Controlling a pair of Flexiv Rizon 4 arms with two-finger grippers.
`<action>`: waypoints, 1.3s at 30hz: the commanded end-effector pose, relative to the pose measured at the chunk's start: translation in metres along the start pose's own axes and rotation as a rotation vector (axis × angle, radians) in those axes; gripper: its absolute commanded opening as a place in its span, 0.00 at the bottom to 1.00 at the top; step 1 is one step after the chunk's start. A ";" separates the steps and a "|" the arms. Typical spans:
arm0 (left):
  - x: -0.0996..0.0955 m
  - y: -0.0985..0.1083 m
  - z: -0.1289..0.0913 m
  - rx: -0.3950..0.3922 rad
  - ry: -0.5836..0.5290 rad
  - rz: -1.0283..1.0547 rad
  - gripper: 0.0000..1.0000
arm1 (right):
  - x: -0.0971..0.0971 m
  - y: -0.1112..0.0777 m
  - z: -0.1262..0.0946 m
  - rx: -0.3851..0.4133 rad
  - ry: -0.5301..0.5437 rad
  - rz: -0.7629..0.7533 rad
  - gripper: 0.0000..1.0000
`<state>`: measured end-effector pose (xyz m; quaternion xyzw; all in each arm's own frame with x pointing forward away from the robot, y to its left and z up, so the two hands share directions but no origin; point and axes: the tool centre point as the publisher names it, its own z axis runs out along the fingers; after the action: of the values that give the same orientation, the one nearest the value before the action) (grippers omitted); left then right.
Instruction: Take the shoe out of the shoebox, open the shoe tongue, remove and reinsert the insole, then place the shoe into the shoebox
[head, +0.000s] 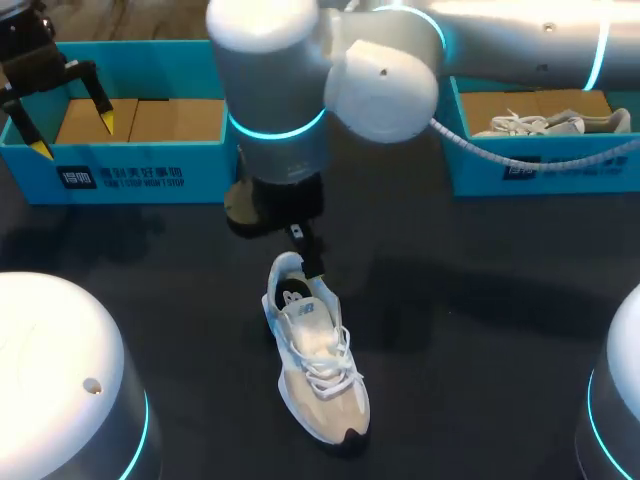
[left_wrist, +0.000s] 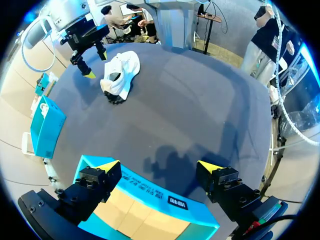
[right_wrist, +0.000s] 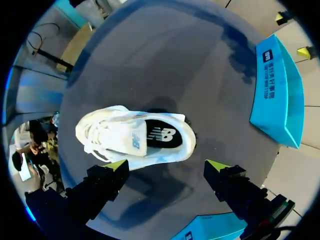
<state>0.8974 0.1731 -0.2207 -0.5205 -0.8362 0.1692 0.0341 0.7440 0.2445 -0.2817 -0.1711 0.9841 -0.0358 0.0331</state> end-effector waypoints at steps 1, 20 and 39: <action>0.000 -0.001 0.000 -0.003 0.001 0.000 1.00 | -0.011 0.003 0.010 0.003 -0.001 -0.006 1.00; 0.000 -0.001 0.000 -0.003 0.001 0.000 1.00 | -0.032 0.000 0.066 -0.120 0.017 0.071 1.00; 0.000 -0.001 0.000 -0.003 0.001 0.000 1.00 | -0.052 0.015 0.105 -0.089 0.038 0.104 1.00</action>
<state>0.8974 0.1731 -0.2207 -0.5205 -0.8362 0.1692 0.0341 0.7924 0.2625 -0.3770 -0.1210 0.9925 0.0115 0.0121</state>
